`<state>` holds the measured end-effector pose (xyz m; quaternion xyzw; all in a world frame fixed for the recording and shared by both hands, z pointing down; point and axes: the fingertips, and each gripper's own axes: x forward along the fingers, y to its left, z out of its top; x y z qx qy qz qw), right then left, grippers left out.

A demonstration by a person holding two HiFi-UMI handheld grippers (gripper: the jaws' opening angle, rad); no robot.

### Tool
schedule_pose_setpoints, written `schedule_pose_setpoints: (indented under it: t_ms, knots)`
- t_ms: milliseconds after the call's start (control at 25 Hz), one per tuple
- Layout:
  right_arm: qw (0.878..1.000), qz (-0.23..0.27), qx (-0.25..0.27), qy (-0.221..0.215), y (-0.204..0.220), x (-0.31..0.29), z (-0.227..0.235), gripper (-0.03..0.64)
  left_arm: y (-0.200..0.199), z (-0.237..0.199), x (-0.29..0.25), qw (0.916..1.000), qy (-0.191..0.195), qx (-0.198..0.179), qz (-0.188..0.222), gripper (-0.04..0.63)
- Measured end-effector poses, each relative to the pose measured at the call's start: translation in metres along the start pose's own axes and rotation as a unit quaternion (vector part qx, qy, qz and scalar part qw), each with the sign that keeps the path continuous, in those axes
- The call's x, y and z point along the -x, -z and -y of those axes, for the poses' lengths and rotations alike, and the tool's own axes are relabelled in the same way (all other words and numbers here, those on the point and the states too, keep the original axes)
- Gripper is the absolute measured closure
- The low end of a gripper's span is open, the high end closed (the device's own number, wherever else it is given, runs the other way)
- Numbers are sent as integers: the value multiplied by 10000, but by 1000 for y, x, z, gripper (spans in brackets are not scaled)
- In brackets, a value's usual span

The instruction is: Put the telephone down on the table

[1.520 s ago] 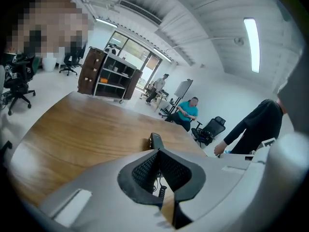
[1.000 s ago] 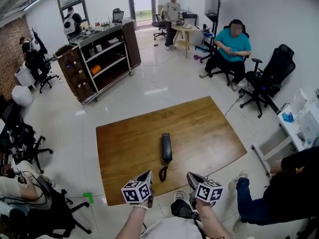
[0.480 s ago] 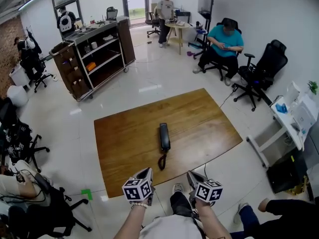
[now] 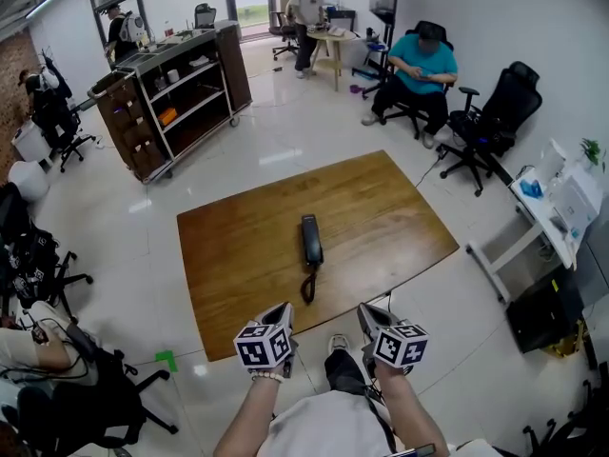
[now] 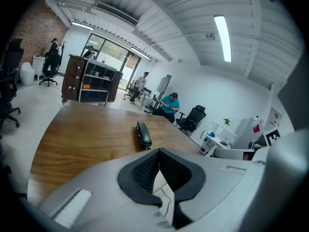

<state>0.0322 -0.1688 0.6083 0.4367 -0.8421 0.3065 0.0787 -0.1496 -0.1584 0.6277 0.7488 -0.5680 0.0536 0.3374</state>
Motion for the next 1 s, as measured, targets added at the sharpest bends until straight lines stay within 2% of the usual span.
schedule_pose_setpoints:
  t_ms: [1000]
  knots:
    - [10000, -5, 75, -11, -9, -2, -1, 609, -9, 5, -4, 9998, 89, 141, 70, 595]
